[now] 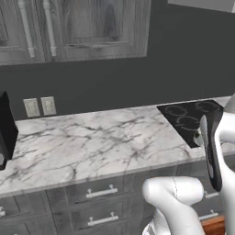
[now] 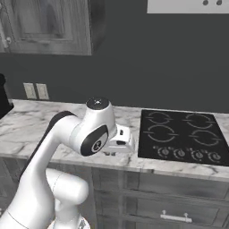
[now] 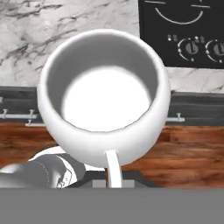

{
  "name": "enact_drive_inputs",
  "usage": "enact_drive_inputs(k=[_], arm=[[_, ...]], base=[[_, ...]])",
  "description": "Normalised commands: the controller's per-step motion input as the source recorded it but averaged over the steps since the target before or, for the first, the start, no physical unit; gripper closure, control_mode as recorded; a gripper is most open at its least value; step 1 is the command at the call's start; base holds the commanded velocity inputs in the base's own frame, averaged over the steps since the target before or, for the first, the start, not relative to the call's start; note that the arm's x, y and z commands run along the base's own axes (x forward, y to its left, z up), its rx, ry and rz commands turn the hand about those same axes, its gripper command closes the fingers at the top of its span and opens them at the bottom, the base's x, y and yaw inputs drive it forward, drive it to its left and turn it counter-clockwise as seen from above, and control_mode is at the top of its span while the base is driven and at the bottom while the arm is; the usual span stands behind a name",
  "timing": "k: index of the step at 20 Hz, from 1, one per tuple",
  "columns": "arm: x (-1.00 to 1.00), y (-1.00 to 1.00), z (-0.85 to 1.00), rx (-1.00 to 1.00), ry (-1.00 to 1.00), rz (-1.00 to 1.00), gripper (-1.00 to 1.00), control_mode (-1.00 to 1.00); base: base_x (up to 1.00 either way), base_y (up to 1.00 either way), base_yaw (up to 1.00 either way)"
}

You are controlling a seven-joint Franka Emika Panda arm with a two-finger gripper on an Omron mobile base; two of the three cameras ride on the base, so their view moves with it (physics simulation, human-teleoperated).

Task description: Clear the mugs and bowl far away from the sink.

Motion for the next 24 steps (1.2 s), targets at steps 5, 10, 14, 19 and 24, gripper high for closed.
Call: enact_drive_inputs(k=[5,10,14,19,24], arm=[[0.00,0.00,0.00,0.00,0.00,0.00,1.00,1.00],[0.15,0.09,-0.14,0.00,0.00,0.06,1.00,-1.00],[0.92,0.82,-0.42,0.00,0.00,0.20,1.00,-1.00],[1.00,0.63,-0.49,0.00,0.01,0.20,1.00,-1.00],[0.95,0.22,-0.72,0.00,0.03,0.15,1.00,-1.00]], base=[[0.43,0.00,-0.08],[0.05,0.03,0.00],[0.00,0.00,0.00],[0.00,0.00,0.00],[0.00,0.00,0.00]])
